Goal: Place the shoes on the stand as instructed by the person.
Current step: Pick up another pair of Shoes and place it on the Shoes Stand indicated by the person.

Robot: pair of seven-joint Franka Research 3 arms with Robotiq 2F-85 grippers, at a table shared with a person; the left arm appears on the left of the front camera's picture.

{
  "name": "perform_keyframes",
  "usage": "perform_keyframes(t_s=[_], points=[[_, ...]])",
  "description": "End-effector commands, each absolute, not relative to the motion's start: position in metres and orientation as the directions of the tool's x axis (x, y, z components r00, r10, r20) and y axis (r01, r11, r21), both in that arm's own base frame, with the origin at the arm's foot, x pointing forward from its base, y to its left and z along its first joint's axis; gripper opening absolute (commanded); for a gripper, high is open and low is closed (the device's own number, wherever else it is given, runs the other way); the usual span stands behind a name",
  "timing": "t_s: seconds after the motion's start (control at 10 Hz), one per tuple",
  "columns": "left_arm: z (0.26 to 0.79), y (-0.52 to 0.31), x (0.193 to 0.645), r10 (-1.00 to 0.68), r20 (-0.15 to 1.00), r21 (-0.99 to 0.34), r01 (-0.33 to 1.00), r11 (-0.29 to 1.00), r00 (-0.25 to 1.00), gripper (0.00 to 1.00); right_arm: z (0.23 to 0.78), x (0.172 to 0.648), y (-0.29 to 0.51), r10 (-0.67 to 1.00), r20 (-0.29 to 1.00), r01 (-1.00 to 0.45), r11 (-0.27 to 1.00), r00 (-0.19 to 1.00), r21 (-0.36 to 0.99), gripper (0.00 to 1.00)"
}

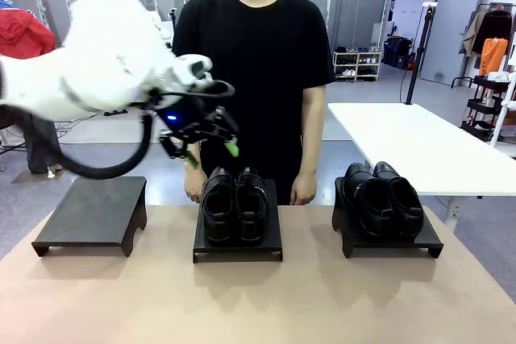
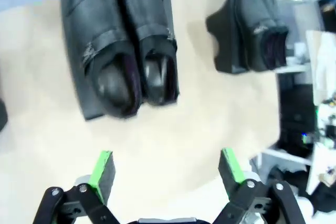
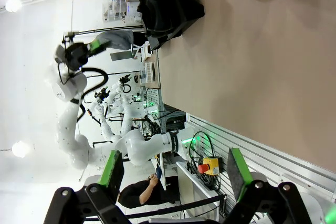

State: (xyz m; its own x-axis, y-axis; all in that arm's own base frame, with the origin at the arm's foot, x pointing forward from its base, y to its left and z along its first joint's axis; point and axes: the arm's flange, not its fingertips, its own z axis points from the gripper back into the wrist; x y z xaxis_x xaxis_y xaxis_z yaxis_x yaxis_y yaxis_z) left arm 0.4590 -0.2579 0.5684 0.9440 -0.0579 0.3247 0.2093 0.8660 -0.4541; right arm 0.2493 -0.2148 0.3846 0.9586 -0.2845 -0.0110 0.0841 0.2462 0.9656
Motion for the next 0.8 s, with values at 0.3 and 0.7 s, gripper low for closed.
perform_keyframes(t_s=[0.3,0.7], points=[[0.532,-0.033,0.400,0.077,0.224,-0.746,0.120,0.655,0.972,1.00,0.387,0.246,-0.216,-0.274,-0.001,0.072,0.249,0.962,0.966,1.00],[0.466,0.089,0.368,0.182,0.187,-0.902,0.096,0.421,0.965,1.00,0.387,0.246,-0.216,-0.274,-0.001,0.072,0.249,0.962,0.966,1.00]])
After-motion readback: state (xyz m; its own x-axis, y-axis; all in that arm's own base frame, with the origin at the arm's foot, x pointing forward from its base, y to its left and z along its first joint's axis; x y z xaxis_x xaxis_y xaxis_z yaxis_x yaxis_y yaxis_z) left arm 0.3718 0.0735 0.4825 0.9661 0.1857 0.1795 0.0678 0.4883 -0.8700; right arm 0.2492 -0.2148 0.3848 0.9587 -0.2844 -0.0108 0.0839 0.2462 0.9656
